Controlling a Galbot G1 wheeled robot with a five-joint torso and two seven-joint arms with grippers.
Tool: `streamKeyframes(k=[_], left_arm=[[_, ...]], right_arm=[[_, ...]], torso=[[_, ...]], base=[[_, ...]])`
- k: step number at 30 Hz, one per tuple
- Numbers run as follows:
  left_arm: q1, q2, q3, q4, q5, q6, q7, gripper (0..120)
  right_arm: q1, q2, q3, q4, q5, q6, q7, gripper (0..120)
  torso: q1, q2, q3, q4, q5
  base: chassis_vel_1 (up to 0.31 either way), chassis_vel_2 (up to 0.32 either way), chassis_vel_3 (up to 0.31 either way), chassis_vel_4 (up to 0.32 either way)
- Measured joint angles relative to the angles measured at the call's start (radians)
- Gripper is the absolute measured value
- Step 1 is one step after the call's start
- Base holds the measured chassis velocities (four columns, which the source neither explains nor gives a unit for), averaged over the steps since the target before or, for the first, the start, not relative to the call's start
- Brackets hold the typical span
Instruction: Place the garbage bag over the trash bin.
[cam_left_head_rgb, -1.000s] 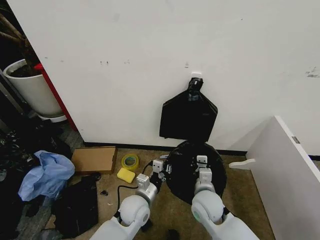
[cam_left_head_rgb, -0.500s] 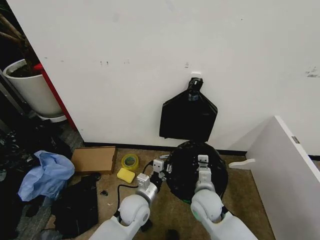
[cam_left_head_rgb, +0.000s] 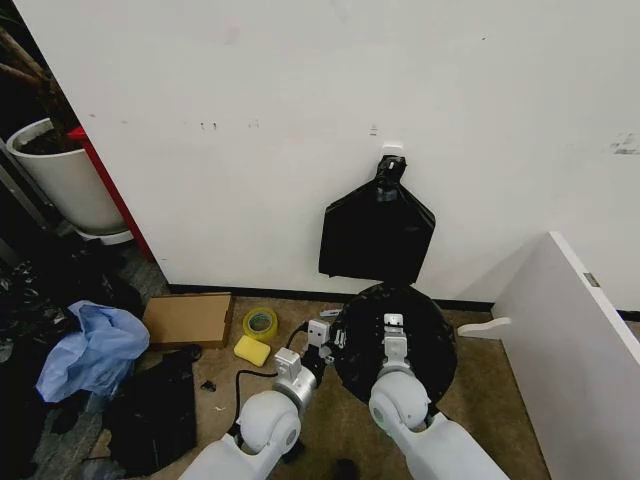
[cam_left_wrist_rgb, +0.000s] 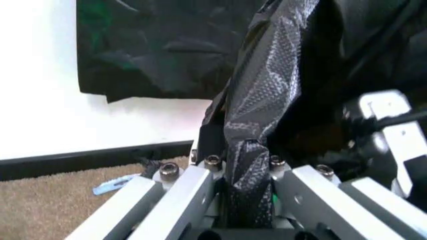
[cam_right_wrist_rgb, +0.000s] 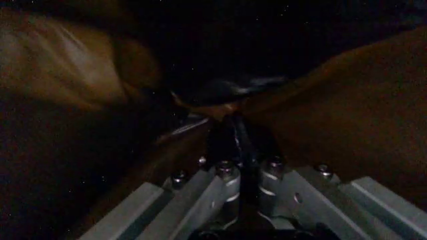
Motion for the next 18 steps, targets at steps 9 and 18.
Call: streamKeyframes(k=[9,18], left_arm=[[-0.006,0.01,-0.002,-0.001,0.012,-0.011,0.006,0],[-0.003,0.021,-0.002,0.001,0.012,-0.014,0.01,0]], right_arm=[[-0.012,-0.03,-0.024,0.056,0.08,-0.048,0.027,0],[-0.015,-0.041,-0.018,0.061,-0.125,0.074,-0.086,0]], torso=[[0.0,0.0,0.0,0.0,0.0],[0.0,0.0,0.0,-0.0001,0.0001]], base=[[0.0,0.0,0.0,0.0],[0.0,0.0,0.0,0.0]])
